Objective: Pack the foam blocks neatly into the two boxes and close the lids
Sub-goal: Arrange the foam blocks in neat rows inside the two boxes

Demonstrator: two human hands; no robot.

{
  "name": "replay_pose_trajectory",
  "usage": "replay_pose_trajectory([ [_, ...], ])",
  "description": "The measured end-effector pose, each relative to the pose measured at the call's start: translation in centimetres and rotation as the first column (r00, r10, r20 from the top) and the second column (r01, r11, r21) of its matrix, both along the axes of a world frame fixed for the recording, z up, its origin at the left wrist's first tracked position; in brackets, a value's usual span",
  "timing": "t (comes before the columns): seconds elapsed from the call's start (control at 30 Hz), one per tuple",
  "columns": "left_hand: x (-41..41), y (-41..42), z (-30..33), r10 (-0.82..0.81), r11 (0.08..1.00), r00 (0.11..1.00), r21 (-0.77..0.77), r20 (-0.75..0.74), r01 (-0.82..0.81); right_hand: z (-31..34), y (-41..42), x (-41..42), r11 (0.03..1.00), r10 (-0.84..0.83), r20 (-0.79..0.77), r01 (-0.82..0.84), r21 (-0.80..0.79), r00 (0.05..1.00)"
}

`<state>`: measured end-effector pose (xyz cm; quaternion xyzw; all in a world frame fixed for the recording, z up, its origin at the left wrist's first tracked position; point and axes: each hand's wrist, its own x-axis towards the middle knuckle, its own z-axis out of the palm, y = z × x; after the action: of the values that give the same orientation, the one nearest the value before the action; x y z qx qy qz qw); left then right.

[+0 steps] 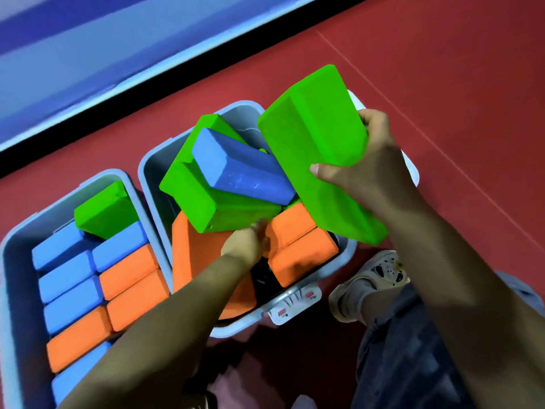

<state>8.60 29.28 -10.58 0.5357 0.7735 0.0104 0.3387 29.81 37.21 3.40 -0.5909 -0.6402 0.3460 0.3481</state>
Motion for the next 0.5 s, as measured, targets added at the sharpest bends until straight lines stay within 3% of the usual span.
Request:
replay_pose_trajectory([
  [0.1,-1.1,-3.8,3.9,-0.044,0.989,0.994,0.135,-0.098,0.057,0.1,0.0,-0.3,1.000,0.004,-0.020,-0.004,-0.015,1.000],
  [0.17,-2.8,-7.0,5.1,0.097,0.929,0.985,0.369,-0.140,-0.039,0.2,-0.1,-0.5,0.999,0.024,-0.044,-0.026,-0.032,0.999],
  [0.23,-4.2,-9.6,5.4,0.300,0.867,0.942,0.456,-0.152,-0.202,0.3,-0.4,-0.8,0.998,0.047,-0.080,-0.051,-0.049,0.996],
  [0.27,-4.6,-10.4,5.4,0.395,0.855,0.907,0.421,-0.148,-0.304,0.4,-0.5,-0.9,0.997,0.057,-0.088,-0.061,-0.052,0.995],
  [0.33,-4.5,-11.3,4.9,0.529,0.841,0.843,0.191,-0.099,-0.506,0.5,-1.0,-1.1,0.996,0.070,-0.079,-0.073,-0.047,0.994],
  [0.4,-4.0,-11.6,4.3,0.561,0.827,0.819,0.026,-0.121,-0.562,0.5,-1.5,-1.3,0.996,0.084,-0.070,-0.086,-0.024,0.994],
  [0.5,-4.0,-11.5,3.2,0.641,0.759,0.758,-0.054,-0.121,-0.649,0.4,-2.1,-1.7,0.993,0.114,-0.091,-0.113,0.023,0.989],
])
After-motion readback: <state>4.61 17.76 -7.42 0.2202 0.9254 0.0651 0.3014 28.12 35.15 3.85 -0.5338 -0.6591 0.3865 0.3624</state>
